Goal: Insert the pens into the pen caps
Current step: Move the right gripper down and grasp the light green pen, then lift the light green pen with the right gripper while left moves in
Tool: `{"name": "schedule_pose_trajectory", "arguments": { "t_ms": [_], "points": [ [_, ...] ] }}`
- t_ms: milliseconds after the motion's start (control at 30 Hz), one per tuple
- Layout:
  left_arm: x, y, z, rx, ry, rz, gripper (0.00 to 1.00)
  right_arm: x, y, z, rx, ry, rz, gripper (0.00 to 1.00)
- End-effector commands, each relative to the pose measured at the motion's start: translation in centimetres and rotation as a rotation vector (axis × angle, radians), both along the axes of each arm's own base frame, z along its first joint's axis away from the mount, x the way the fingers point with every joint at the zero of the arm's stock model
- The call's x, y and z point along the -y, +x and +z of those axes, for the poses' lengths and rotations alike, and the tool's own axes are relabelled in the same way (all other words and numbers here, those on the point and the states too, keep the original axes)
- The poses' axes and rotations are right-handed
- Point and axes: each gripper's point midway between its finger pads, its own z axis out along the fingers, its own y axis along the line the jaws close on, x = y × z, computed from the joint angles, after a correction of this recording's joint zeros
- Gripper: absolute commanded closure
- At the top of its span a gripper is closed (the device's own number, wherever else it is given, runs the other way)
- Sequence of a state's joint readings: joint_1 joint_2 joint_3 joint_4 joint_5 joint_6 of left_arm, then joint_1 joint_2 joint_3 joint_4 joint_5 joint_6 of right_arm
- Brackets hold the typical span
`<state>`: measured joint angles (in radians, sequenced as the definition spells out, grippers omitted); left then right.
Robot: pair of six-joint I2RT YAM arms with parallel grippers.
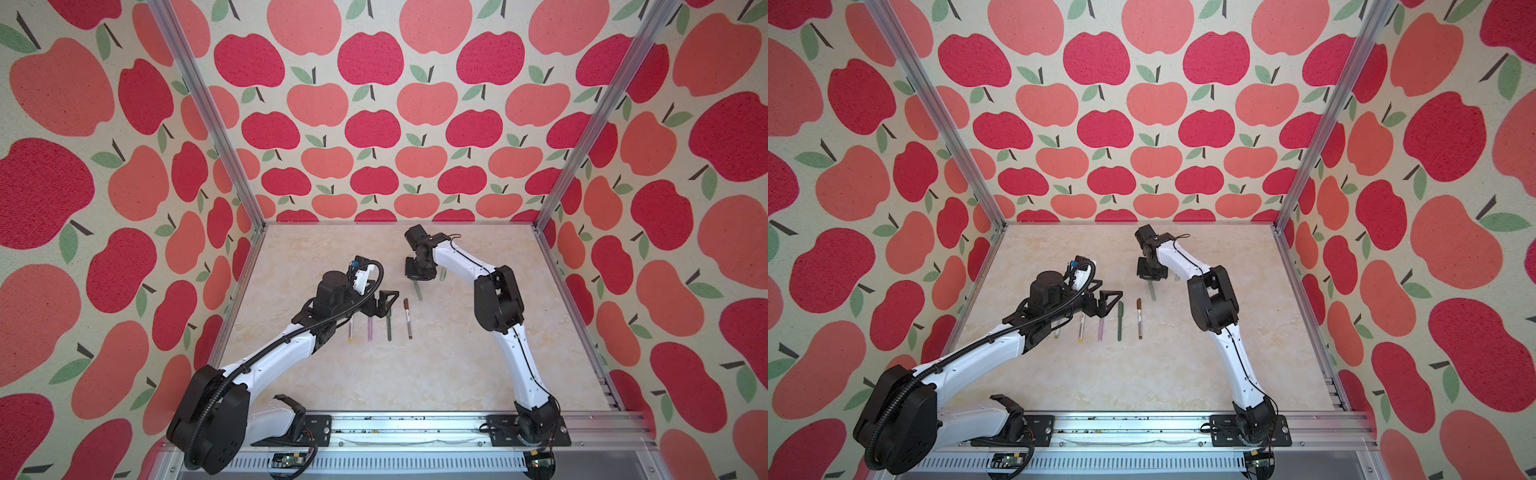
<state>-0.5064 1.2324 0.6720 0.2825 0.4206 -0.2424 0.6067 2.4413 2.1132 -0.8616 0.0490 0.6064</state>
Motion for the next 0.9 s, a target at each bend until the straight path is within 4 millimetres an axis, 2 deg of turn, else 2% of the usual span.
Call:
{"name": "schedule_pose_trajectory", "arguments": {
  "t_ms": [0, 200, 367, 467, 667, 733, 867],
  "points": [
    [0.4, 0.0, 0.5, 0.012, -0.022, -0.019, 0.01, 1.5, -1.2, -3.1, -0.059, -0.111, 0.033, 0.82],
    [0.2, -0.2, 0.8, 0.011, -0.033, -0.013, 0.01, 2.2, -1.8, -3.4, -0.04, -0.208, 0.104, 0.83],
    [0.1, -0.8, 1.2, 0.0, -0.051, -0.006, 0.01, 2.1, -2.5, -3.8, -0.042, -0.221, 0.133, 0.91],
    [-0.1, -1.3, 1.4, -0.013, -0.058, -0.002, 0.01, 2.0, -2.8, -3.3, -0.034, -0.211, 0.142, 0.95],
    [-0.3, -2.5, 2.5, -0.018, -0.075, -0.008, 0.01, 1.5, -2.7, 0.2, 0.042, -0.144, 0.152, 0.98],
    [-0.2, -2.8, 2.4, -0.026, -0.071, -0.013, 0.01, 1.2, -2.7, 2.0, 0.077, -0.104, 0.156, 0.98],
    [-0.2, -3.7, 3.7, -0.01, -0.09, -0.042, 0.01, 0.2, -3.2, 6.5, 0.156, 0.03, 0.173, 0.98]
  ]
}}
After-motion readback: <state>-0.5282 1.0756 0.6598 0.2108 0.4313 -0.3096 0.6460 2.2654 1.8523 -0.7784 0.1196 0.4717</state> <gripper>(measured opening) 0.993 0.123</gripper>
